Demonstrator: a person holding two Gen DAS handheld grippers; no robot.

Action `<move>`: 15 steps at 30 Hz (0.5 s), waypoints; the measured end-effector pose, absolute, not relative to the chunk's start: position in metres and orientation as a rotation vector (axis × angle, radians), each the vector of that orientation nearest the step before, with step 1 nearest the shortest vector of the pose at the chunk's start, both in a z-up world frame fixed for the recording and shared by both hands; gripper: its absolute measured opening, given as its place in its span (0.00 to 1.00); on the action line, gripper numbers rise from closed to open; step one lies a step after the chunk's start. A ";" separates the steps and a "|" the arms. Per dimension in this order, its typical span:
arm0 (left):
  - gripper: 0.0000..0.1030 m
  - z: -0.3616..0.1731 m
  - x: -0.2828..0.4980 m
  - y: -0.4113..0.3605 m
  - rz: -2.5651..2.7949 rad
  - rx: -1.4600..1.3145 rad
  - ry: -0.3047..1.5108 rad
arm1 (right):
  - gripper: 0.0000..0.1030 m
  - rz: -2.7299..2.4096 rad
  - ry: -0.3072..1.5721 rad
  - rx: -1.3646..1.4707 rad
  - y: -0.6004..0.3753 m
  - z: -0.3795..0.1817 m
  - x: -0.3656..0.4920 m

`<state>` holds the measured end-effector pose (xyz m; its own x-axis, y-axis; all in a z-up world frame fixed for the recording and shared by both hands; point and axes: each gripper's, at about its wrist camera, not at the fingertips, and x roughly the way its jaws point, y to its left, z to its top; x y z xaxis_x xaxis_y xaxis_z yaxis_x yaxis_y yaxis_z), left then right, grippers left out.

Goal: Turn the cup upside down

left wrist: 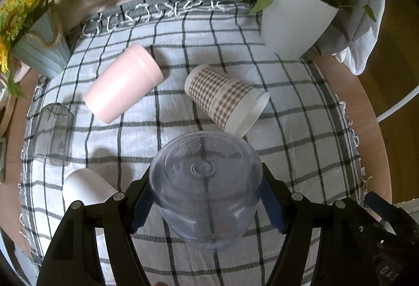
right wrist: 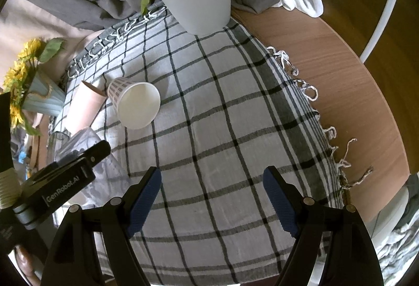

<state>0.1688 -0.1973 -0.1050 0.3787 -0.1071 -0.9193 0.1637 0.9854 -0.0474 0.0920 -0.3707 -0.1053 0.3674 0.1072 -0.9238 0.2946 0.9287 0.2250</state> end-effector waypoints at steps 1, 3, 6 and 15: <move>0.70 -0.105 0.168 -0.199 -0.176 0.060 1.166 | 0.78 -0.125 1.196 0.383 -0.370 -0.105 0.091; 0.70 -0.106 0.166 -0.200 -0.180 0.066 1.163 | 0.78 -0.125 1.197 0.380 -0.371 -0.105 0.090; 0.70 -0.104 0.160 -0.200 -0.179 0.070 1.151 | 0.78 -0.124 1.195 0.366 -0.371 -0.103 0.088; 0.70 -0.101 0.140 -0.195 -0.175 0.048 1.152 | 0.78 -0.121 1.205 0.360 -0.371 -0.105 0.080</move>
